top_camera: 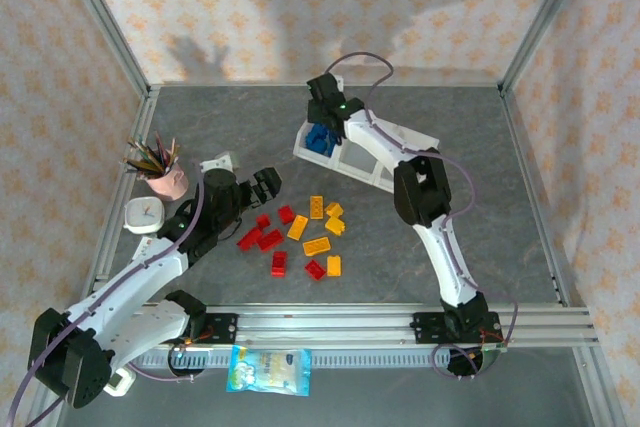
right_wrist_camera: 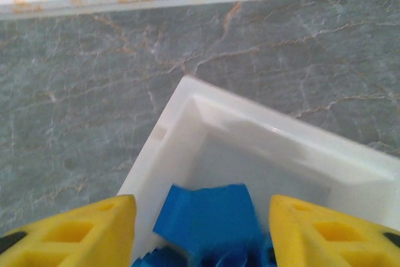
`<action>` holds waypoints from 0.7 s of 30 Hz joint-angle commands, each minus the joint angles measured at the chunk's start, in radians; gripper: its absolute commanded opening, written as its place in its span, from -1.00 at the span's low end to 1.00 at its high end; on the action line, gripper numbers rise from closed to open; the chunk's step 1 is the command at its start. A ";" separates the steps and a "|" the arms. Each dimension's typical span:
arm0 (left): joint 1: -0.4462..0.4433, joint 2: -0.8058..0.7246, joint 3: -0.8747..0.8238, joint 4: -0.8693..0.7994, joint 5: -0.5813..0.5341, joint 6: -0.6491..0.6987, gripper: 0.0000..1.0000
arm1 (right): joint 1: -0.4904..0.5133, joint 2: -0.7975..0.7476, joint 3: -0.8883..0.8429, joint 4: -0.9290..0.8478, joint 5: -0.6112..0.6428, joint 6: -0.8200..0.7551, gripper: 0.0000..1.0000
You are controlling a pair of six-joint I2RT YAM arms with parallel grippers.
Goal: Sort the legos into containers by color
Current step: Place the lego in the container, then move the lego to the center of the table.
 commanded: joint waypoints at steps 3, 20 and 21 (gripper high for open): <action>0.013 0.003 0.050 0.013 0.015 0.014 0.98 | 0.003 -0.077 0.002 -0.050 -0.048 -0.033 0.26; -0.005 -0.067 -0.005 -0.027 0.081 -0.016 0.98 | 0.114 -0.649 -0.769 0.054 -0.050 0.078 0.52; -0.013 -0.070 -0.009 -0.029 0.079 -0.017 0.98 | 0.121 -0.665 -0.802 0.061 -0.056 0.088 0.52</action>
